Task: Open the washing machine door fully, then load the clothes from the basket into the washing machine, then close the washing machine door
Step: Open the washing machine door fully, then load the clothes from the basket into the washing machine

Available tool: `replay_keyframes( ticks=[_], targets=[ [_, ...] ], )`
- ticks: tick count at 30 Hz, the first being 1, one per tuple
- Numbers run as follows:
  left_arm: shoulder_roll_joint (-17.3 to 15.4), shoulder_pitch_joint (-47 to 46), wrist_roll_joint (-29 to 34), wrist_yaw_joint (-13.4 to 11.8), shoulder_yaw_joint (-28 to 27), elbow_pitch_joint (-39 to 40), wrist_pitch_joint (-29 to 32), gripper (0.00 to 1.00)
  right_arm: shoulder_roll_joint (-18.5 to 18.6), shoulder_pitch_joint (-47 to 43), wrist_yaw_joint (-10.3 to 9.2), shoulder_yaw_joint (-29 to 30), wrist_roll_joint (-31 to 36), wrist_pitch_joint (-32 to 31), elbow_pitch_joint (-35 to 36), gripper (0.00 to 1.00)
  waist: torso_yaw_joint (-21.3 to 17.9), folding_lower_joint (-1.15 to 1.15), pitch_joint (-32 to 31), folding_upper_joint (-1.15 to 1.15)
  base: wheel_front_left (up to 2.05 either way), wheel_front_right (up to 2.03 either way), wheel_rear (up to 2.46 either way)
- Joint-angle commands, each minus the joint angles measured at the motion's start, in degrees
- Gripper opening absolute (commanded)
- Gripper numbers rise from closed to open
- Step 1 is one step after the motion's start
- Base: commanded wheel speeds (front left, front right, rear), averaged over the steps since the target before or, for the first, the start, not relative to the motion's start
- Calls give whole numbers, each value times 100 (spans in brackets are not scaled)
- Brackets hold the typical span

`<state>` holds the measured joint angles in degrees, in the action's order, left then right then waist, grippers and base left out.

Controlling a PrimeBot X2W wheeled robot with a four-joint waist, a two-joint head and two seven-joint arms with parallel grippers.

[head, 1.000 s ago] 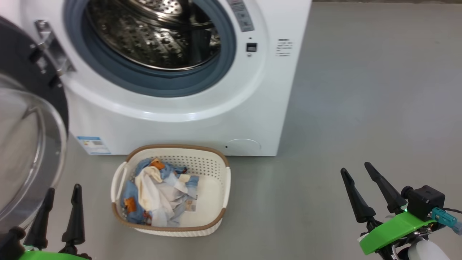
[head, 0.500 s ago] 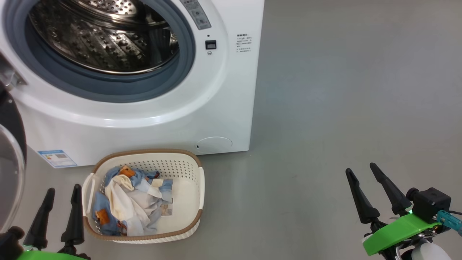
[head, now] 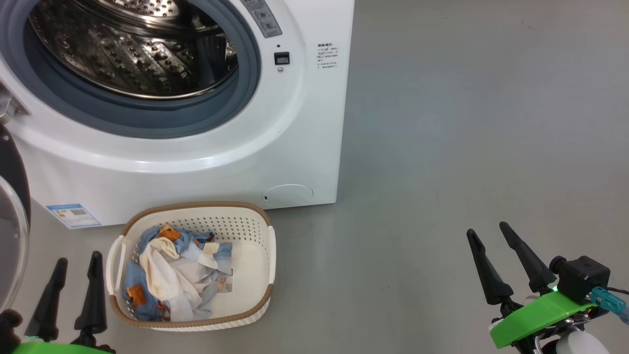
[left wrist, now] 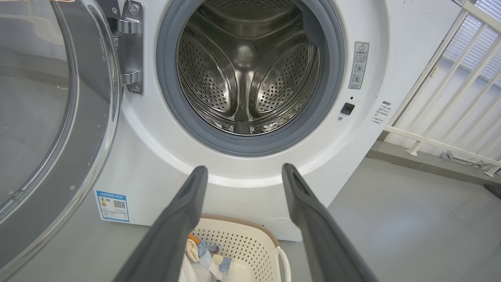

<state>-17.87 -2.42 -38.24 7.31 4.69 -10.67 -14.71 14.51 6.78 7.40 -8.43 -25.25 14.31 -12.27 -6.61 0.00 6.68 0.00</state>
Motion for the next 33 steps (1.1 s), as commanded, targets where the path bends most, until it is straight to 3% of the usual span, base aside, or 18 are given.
replay_keyframes(
  ticks=[1,19,33],
  targets=[
    [-201,-151,-50,17,-182,97,-29,100,58,-17,9,-100,41,69,153,100,9,0,-4,0,18,-67,49],
    [-334,-237,-67,18,11,108,-29,100,68,33,9,-163,45,69,174,100,21,0,63,0,74,-146,72],
    [-259,-347,179,18,92,-10,-29,100,-69,98,9,-127,113,69,205,100,62,0,246,0,26,-26,0]
  ],
)
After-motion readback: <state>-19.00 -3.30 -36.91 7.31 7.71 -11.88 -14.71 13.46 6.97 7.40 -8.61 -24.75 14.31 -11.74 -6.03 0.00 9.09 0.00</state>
